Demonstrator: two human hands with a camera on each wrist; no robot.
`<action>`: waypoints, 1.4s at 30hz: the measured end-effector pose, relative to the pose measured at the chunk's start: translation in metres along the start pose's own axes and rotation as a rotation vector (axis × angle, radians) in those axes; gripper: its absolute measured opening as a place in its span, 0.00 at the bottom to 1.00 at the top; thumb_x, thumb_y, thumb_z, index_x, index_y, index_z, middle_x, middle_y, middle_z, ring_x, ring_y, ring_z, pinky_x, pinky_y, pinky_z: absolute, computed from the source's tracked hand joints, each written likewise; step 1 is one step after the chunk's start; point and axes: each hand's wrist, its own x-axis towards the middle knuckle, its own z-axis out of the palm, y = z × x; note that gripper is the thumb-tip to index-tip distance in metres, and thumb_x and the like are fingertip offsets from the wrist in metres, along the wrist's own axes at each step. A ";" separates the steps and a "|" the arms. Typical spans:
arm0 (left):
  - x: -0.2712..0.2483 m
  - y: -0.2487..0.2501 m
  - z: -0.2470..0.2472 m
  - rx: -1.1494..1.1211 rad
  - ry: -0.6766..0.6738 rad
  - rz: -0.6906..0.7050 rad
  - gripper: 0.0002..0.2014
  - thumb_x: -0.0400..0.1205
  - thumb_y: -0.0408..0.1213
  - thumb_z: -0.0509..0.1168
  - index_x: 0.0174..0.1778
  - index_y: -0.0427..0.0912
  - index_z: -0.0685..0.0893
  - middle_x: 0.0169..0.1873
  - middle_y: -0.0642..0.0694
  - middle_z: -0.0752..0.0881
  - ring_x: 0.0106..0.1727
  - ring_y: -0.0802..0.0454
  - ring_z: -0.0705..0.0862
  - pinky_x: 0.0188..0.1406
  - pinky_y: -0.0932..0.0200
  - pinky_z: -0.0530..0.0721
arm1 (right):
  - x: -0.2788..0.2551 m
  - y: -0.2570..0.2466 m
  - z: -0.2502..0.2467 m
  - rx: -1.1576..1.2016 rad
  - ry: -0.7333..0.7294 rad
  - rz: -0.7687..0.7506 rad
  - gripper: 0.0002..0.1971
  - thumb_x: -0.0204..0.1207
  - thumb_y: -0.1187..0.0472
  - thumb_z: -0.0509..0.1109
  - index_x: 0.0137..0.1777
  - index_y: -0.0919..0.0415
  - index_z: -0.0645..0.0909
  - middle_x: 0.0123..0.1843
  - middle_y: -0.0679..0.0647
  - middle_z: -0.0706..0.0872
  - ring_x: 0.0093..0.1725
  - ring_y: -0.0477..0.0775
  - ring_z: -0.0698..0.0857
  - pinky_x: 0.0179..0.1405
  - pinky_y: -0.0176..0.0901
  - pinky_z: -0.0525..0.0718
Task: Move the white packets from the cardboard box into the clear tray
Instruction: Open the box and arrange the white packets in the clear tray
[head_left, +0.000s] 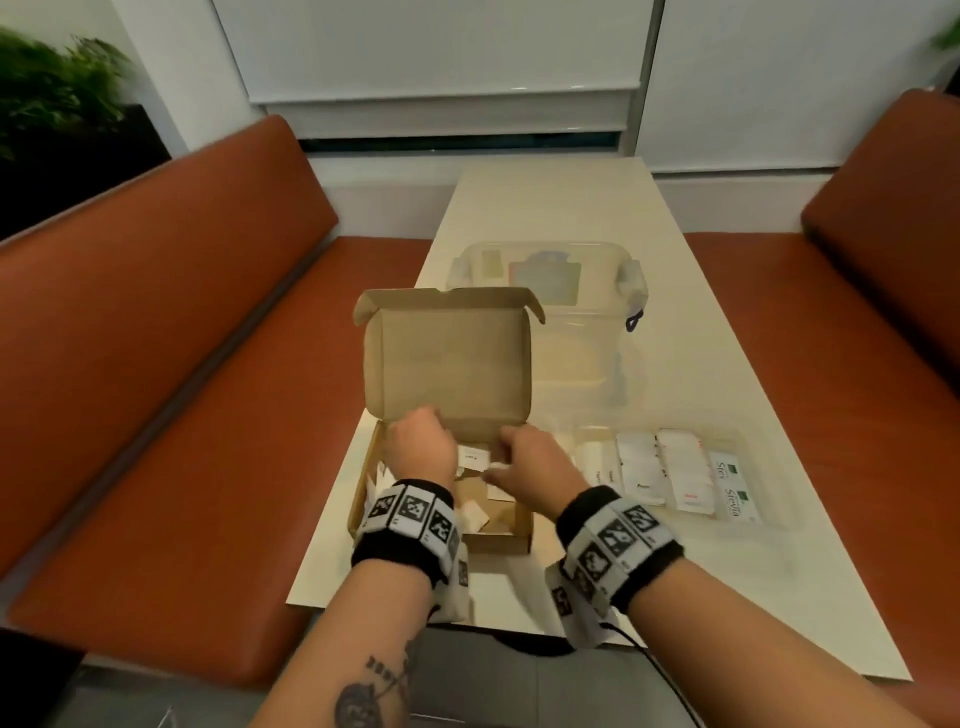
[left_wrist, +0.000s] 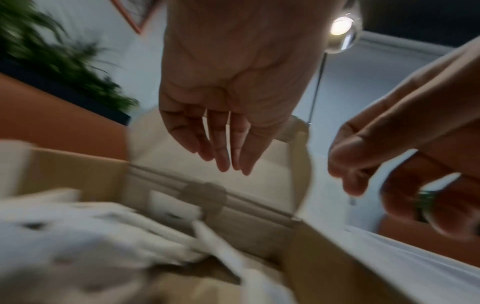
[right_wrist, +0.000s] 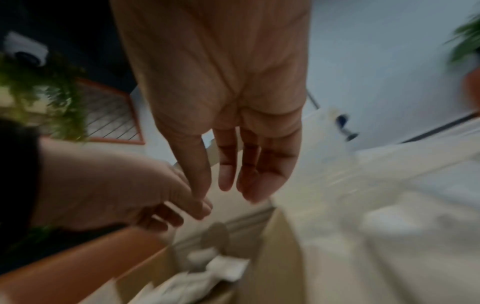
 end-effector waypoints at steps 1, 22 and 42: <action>0.004 -0.011 -0.004 0.023 0.008 -0.036 0.11 0.81 0.30 0.58 0.53 0.40 0.85 0.52 0.38 0.86 0.57 0.38 0.82 0.54 0.46 0.83 | 0.004 -0.009 0.010 -0.016 -0.035 -0.006 0.09 0.73 0.58 0.73 0.48 0.59 0.78 0.50 0.56 0.82 0.47 0.54 0.79 0.42 0.40 0.73; 0.036 -0.077 -0.011 0.058 -0.096 -0.272 0.10 0.83 0.28 0.58 0.52 0.35 0.84 0.53 0.37 0.87 0.55 0.40 0.85 0.45 0.52 0.82 | 0.062 -0.083 0.104 -0.019 -0.295 0.317 0.34 0.76 0.62 0.69 0.77 0.72 0.55 0.68 0.65 0.79 0.67 0.62 0.79 0.58 0.49 0.78; 0.039 -0.083 -0.006 0.023 -0.115 -0.300 0.09 0.82 0.27 0.58 0.46 0.37 0.84 0.48 0.40 0.87 0.50 0.41 0.86 0.38 0.54 0.80 | 0.062 -0.043 0.064 0.013 -0.178 0.170 0.29 0.70 0.56 0.78 0.70 0.63 0.75 0.64 0.58 0.83 0.62 0.57 0.82 0.59 0.45 0.80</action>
